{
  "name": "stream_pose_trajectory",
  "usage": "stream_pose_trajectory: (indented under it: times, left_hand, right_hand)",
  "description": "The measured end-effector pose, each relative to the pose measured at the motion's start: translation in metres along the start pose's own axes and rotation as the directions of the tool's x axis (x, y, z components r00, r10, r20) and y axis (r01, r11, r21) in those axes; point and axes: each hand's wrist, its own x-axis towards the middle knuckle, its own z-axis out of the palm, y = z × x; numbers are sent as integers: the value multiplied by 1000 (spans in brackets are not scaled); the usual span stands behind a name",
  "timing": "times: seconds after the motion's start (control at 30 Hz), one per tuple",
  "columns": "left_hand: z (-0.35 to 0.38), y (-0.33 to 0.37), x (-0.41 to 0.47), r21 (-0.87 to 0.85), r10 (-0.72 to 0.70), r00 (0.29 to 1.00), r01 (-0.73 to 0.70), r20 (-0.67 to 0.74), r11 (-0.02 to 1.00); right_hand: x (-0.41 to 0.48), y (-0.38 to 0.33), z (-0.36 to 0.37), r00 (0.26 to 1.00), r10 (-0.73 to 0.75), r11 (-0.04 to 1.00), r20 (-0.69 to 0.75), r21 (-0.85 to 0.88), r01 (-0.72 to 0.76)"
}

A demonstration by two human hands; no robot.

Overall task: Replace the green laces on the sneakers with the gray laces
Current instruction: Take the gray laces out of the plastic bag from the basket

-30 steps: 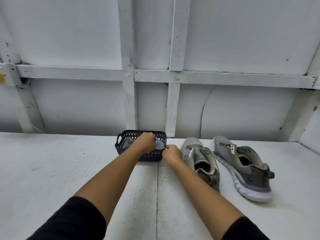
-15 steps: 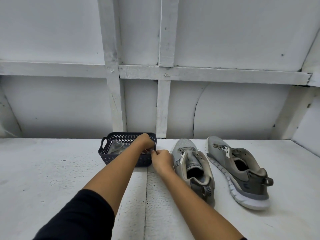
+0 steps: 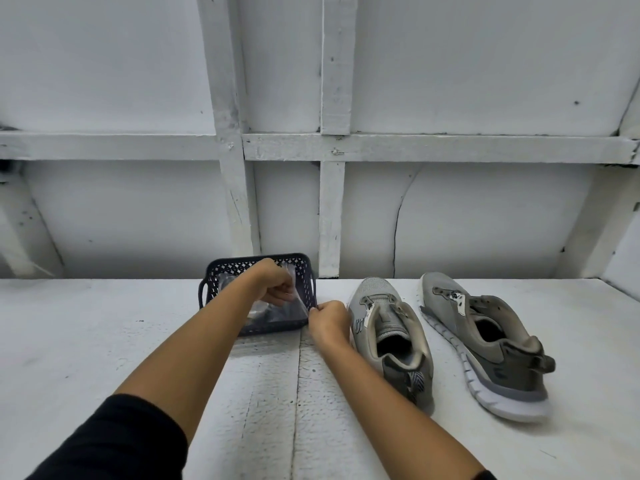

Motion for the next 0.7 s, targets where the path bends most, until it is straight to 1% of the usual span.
stream_pose_trajectory:
  times: [0.07,0.23,0.37,0.43,0.47,0.53,0.6,0.67,0.7]
  left_hand:
    - [-1,-5,-3,1,16,1000,-16,-8,1000]
    - [7,-18,-7,-96,113,992,-118,-52,988]
    - [7,-14,-15,-58,216,972,-222,-96,973]
    - [2,-8,-18,-74,261,961,-268,-98,961]
    - [-1,-4,-21,-75,274,957,-281,-90,957]
    - [-10,4,-26,-40,293,953,-296,-75,954]
    - [-18,14,-33,-6,309,949,-310,-63,951]
    - [-25,24,-42,0,324,945,-325,-39,946]
    - [-26,29,-46,-5,333,943,-333,-22,943]
  right_hand:
    - [1,-1,5,999,34,998,0,58,-34]
    - [1,-6,8,995,97,974,-13,206,-92]
    - [-5,-9,2,989,146,933,28,328,-147]
    - [-8,-11,-2,988,148,922,48,354,-156]
    - [-9,-12,-4,989,139,932,58,331,-150]
    - [-14,-16,-11,993,93,976,70,190,-105]
    - [-19,-21,-21,998,11,998,58,60,-14]
    - [-22,-28,-31,991,-130,991,15,26,130]
    - [-23,-34,-35,979,-203,978,-3,36,203]
